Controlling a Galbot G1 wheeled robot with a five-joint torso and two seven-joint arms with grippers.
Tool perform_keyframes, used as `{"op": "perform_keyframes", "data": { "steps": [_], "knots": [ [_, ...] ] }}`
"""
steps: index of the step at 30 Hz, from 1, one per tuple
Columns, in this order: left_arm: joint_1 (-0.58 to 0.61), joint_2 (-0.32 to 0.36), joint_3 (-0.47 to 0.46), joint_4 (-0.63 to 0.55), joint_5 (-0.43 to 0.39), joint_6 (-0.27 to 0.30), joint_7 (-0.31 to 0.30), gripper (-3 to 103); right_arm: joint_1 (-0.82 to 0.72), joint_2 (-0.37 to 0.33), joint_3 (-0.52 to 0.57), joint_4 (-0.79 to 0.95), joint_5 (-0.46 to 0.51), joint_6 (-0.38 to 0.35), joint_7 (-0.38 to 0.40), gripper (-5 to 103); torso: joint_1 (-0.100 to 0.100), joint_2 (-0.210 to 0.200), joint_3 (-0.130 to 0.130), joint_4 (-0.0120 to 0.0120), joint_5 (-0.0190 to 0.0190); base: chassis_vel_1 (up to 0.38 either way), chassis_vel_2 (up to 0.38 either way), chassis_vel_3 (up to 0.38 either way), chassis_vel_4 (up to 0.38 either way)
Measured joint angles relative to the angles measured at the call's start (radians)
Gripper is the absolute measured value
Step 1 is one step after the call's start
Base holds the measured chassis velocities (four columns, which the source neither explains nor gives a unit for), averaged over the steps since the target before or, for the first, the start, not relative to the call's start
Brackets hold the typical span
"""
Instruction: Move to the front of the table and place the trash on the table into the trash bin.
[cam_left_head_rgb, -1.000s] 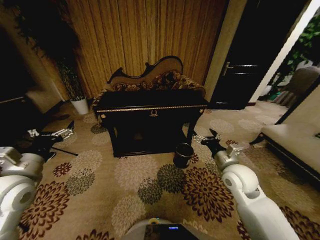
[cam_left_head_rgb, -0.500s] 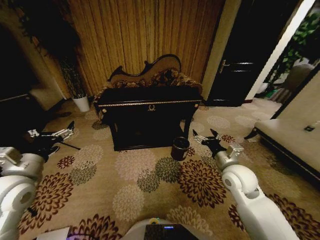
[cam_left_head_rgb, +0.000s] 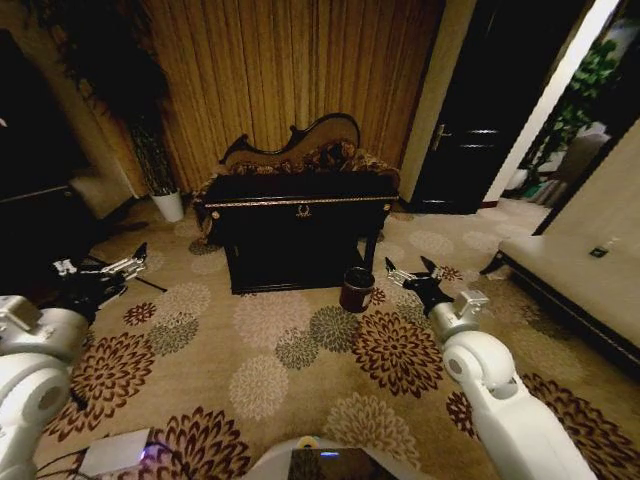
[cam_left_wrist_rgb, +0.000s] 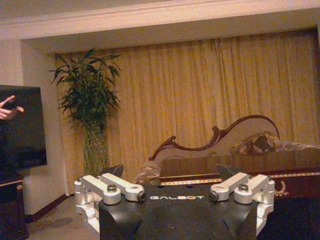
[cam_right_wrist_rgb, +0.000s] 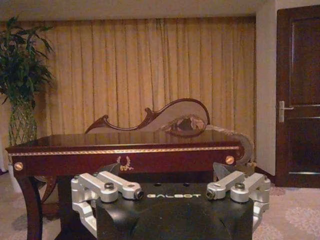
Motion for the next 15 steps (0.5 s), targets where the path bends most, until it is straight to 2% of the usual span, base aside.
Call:
{"op": "perform_keyframes", "data": {
  "steps": [4,7,15],
  "knots": [
    [0.0,-0.002,0.004,-0.002,-0.002,-0.022,0.0,100,-0.002,0.002,0.001,0.001,-0.002,0.006,0.0,100,0.001,0.0,0.0,-0.0005,0.0,0.0,0.0,0.0,0.0],
    [-0.002,-0.007,0.008,-0.006,-0.01,-0.048,0.001,100,0.0,0.002,0.002,-0.002,-0.006,0.043,0.001,100,-0.001,0.0,0.0,0.0,0.0,0.0,0.0,0.0,0.0],
    [0.008,-0.01,0.0,-0.014,-0.009,-0.055,0.014,100,-0.005,-0.006,0.006,0.021,-0.011,0.047,0.0,100,-0.001,0.0,0.0,-0.0002,0.0,0.0,0.0,0.0,0.0]
  ]
}}
